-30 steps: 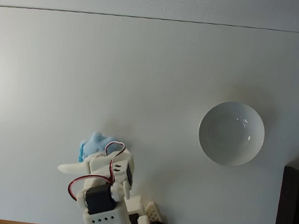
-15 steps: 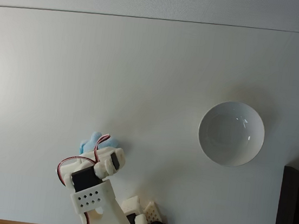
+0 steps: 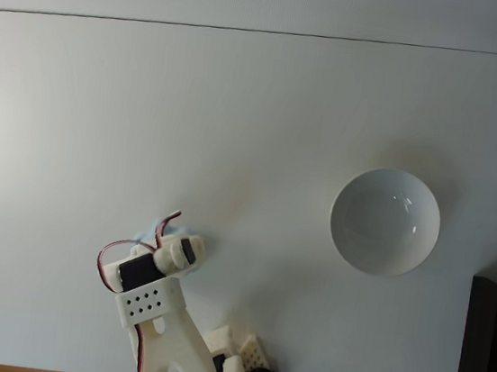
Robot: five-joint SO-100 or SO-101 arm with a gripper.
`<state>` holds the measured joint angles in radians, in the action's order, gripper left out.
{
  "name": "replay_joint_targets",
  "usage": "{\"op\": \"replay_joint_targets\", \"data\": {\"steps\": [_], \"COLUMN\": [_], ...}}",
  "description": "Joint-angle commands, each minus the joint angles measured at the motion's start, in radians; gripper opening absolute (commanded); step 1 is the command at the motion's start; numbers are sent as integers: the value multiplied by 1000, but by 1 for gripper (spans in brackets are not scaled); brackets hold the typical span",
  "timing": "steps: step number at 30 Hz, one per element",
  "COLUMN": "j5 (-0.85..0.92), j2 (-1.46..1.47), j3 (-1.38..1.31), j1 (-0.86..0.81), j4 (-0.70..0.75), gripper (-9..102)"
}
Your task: Grasp a skyblue doll and put it into the bowl.
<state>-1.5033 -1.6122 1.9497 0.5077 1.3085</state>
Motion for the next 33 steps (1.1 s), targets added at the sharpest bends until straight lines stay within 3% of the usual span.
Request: {"op": "replay_joint_targets", "data": {"steps": [1,11,18,33], "j5": [-5,-6,-5,-5], "j2": [18,160,227,216], "j3": [-23,-35,-21,-21], "j1": [2,2,2,2], "j4": [-26,-31,-161,-158], "gripper": [90,90,90,87]}}
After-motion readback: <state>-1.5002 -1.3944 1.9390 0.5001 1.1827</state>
